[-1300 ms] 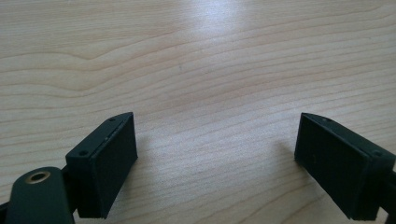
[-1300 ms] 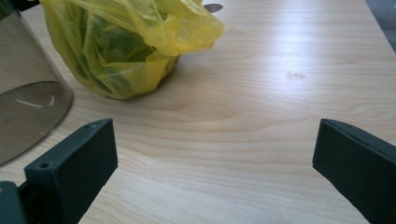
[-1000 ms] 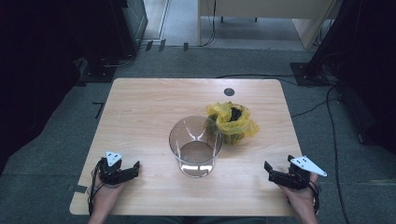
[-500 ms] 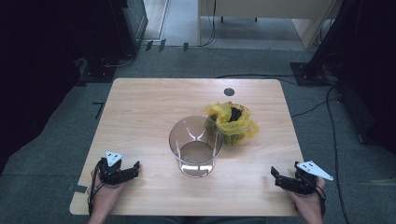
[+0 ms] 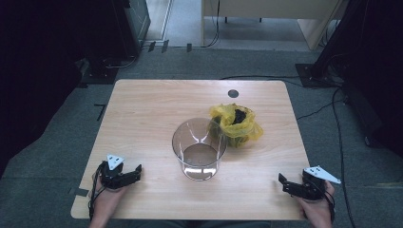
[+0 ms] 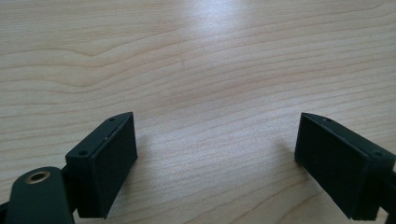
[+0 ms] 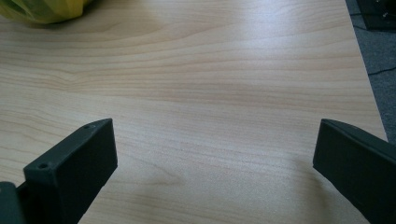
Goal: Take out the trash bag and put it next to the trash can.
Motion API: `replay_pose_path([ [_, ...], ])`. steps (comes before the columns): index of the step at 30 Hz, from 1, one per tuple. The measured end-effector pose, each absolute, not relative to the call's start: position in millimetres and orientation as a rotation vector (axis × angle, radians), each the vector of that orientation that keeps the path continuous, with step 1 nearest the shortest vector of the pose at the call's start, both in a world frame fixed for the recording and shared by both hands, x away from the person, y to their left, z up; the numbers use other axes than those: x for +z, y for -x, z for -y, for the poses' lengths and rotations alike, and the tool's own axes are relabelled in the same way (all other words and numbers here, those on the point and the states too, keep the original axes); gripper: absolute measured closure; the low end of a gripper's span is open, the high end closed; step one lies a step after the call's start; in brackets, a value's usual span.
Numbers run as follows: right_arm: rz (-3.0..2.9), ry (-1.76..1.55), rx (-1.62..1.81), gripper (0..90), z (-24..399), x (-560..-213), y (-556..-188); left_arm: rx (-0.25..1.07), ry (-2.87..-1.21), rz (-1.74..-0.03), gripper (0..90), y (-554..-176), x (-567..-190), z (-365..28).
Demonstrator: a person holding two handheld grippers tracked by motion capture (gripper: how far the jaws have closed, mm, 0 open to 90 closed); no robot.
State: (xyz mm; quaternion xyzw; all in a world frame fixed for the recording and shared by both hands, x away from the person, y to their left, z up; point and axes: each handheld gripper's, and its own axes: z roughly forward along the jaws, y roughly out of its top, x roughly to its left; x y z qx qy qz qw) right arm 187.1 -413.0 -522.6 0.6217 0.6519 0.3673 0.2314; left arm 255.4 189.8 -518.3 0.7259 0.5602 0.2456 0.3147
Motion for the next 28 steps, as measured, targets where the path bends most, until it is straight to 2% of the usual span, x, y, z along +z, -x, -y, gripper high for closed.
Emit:
replay_pose_path([
  [17,-1.862,-1.684,0.799,0.0,400,-526,-194,0.646,-1.915,-1.475,12.2,-255,-518,-190],
  [28,-1.867,-1.685,0.801,0.0,400,-526,-194,0.645,-1.915,-1.472,12.2,-255,-518,-190],
])
